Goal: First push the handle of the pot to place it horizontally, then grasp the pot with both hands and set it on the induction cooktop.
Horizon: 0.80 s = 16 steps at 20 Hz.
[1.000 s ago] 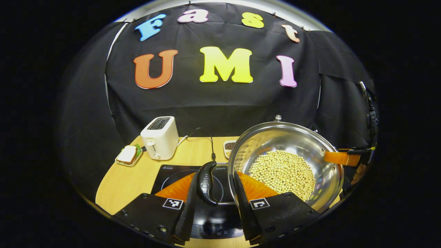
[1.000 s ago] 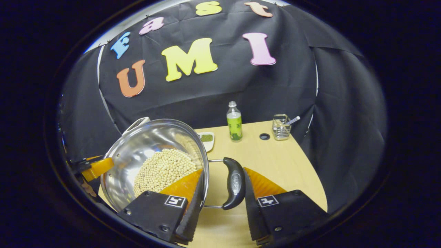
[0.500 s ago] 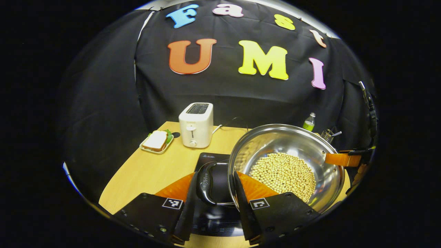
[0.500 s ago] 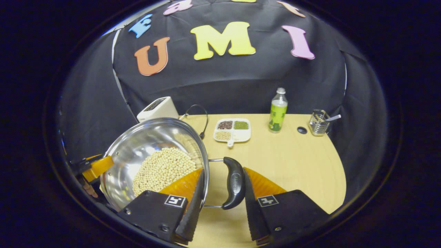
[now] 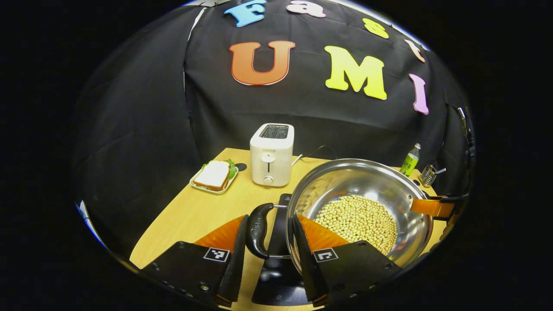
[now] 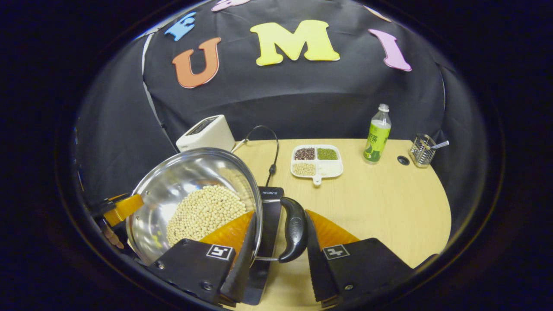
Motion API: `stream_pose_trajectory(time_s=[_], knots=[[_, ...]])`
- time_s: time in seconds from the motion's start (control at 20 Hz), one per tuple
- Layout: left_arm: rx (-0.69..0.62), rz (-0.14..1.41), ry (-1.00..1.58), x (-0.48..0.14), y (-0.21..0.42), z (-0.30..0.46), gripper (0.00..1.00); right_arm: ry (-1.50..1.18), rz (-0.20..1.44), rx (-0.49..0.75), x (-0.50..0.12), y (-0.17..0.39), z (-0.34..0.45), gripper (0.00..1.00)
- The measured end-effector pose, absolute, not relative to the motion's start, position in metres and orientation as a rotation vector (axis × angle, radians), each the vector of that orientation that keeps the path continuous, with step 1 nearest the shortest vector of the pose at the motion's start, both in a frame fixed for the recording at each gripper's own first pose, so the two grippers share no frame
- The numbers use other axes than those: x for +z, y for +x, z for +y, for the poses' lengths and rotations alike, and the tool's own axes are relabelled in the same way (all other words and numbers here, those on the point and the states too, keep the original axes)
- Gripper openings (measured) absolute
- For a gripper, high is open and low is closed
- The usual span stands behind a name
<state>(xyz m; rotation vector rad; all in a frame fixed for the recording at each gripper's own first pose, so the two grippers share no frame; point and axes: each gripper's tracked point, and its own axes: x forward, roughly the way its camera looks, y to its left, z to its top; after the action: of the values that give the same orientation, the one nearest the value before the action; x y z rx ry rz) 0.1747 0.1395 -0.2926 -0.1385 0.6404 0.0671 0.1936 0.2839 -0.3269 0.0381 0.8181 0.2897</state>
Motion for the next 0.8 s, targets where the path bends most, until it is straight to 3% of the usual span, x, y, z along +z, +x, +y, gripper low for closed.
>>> stream_pose_trajectory(time_s=[0.3, 0.4, 0.8], knots=[[0.078, 0.708, -0.136, -0.349, 0.203, 0.147, 0.55, 0.017, 0.826, 0.233, -0.375, 0.203, 0.298, 0.62], [0.065, 0.635, -0.104, -0.346, 0.215, 0.144, 0.55, -0.009, 0.764, 0.23, -0.377, 0.209, 0.299, 0.62], [0.087, 0.612, -0.064, -0.353, 0.213, 0.148, 0.57, 0.064, 0.673, 0.271, -0.376, 0.215, 0.3, 0.63]])
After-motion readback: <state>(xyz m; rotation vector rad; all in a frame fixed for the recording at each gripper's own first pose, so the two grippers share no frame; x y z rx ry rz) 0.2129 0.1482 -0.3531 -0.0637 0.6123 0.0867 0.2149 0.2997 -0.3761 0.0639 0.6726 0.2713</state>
